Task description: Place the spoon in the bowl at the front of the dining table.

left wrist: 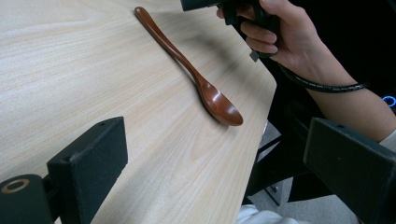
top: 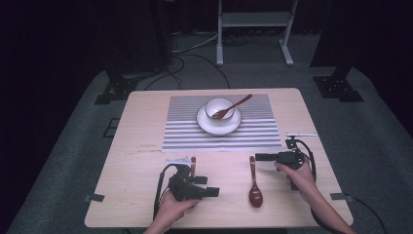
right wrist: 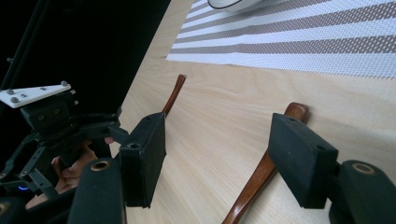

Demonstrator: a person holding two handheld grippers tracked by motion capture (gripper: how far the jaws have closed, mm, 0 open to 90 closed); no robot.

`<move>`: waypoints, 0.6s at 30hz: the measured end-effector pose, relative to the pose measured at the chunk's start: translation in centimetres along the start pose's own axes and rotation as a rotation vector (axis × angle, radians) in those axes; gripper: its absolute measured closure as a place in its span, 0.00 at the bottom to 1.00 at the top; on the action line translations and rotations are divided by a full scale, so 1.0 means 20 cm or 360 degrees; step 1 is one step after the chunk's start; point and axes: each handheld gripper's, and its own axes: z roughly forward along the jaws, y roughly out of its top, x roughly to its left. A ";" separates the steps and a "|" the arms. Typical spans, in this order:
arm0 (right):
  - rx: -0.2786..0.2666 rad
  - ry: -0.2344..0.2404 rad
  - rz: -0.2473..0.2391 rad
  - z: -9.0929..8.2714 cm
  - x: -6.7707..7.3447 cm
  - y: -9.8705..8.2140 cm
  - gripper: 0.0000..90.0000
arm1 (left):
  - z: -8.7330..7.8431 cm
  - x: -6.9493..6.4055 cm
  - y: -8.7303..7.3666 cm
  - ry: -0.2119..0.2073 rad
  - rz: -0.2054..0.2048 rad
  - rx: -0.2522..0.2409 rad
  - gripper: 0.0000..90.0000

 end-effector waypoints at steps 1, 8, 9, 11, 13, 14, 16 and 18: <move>-0.0003 0.0004 0.0001 0.00 0.00 0.00 0.40 | 0.00 0.00 0.00 0.0002 0.0000 -0.0001 0.06; -0.0002 0.0008 -0.0011 -0.02 0.01 -0.04 0.39 | -0.01 0.00 0.00 0.0006 -0.0002 -0.0008 0.06; -0.0005 0.0010 -0.0008 -0.02 0.01 -0.05 0.39 | -0.01 0.00 0.00 0.0008 -0.0003 -0.0010 0.06; -0.0004 0.0012 -0.0013 -0.03 0.01 -0.07 0.39 | -0.01 0.01 0.00 0.0013 -0.0003 -0.0011 0.06; -0.0002 0.0010 -0.0021 -0.03 0.01 -0.08 0.39 | -0.01 0.01 0.00 0.0015 -0.0002 -0.0010 0.06; -0.0005 0.0013 -0.0029 -0.03 0.02 -0.08 0.39 | -0.01 0.01 0.00 0.0016 -0.0002 -0.0012 0.06; -0.0001 0.0013 -0.0035 -0.04 0.03 -0.10 0.39 | -0.01 0.01 0.00 0.0018 -0.0003 -0.0011 0.06; 0.0002 0.0014 -0.0043 -0.04 0.03 -0.11 0.39 | -0.02 0.01 0.00 0.0017 -0.0001 -0.0016 0.06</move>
